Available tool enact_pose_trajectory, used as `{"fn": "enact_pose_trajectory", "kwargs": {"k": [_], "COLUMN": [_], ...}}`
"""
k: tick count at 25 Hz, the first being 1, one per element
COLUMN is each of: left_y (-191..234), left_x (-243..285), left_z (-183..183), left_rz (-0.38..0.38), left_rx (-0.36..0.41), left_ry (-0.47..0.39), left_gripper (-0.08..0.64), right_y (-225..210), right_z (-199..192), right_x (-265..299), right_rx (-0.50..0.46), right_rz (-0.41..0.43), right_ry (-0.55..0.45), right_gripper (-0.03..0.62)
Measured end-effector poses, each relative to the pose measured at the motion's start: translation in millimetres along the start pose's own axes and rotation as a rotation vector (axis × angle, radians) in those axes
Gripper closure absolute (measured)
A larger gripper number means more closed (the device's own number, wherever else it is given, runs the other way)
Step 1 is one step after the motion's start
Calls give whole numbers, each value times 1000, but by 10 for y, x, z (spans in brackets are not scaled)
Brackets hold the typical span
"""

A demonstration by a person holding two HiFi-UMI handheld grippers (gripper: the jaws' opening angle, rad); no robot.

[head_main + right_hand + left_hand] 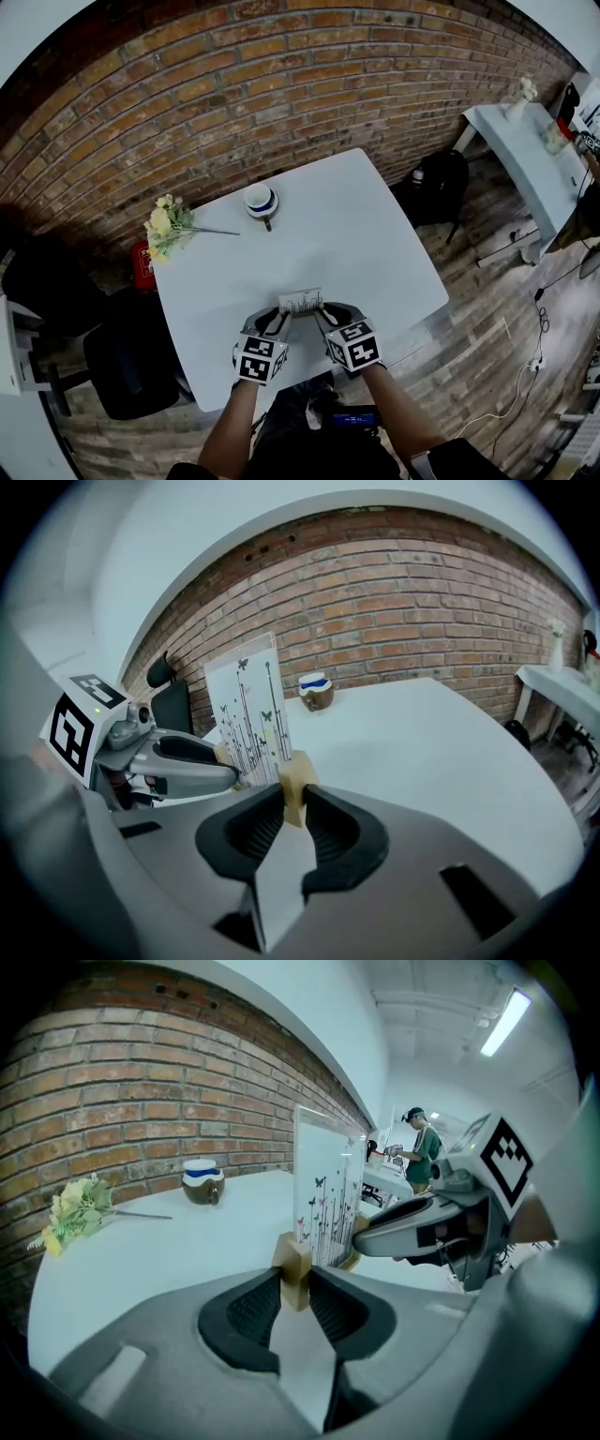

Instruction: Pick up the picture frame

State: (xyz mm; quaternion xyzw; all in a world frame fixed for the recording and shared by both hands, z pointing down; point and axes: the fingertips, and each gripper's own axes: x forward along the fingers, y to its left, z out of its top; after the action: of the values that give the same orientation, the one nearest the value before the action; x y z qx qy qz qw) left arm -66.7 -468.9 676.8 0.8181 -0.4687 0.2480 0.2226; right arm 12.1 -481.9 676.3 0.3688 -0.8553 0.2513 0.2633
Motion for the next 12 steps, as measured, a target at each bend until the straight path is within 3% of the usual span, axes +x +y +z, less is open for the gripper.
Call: {"fn": "enact_pose_trajectory", "kwargs": {"k": [12], "left_y": [-190], "left_x": [-354], "left_z": [594], "left_rz": [3], "left_rx": [72], "left_ry": [-105], "left_gripper": [457], "right_y": [55], "right_z": [511], "right_x": [-535], "right_rx": [-41], "right_rz": [-44], "right_ry": [-107], "right_gripper": [509]}}
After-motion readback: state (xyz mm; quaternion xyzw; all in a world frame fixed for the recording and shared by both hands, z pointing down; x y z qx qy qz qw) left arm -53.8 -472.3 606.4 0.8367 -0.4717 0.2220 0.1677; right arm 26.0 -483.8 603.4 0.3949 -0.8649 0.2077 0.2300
